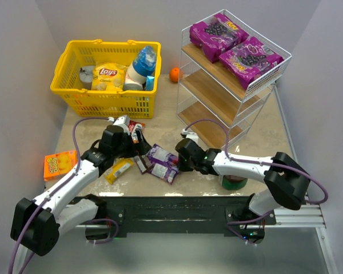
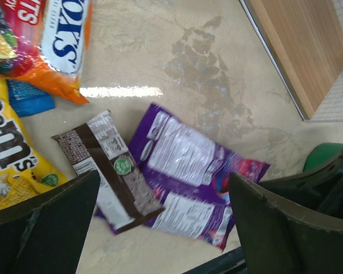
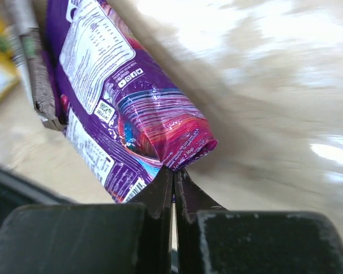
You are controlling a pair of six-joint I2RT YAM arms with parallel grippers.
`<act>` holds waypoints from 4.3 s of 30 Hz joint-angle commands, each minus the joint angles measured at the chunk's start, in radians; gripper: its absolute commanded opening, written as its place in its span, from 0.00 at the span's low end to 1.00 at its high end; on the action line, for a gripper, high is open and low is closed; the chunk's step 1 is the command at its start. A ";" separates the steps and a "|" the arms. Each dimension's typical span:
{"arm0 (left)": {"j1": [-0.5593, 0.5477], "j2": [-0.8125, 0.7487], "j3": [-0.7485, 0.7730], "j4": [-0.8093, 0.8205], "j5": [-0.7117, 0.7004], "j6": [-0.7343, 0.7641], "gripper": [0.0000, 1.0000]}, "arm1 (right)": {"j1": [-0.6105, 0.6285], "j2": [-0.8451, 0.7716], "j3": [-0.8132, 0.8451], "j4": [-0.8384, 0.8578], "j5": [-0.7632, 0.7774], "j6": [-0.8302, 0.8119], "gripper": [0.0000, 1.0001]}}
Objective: Place and organize the candy bags onto the shelf
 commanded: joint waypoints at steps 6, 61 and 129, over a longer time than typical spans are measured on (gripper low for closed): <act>0.005 0.098 -0.040 0.204 0.173 0.005 0.98 | -0.102 -0.098 0.091 -0.299 0.351 -0.076 0.60; 0.005 0.474 -0.140 0.551 0.354 -0.035 0.81 | -0.077 0.040 -0.032 -0.057 0.141 0.012 0.25; -0.136 0.635 -0.421 1.232 0.164 -0.748 0.35 | -0.089 0.105 0.002 0.017 0.198 0.018 0.30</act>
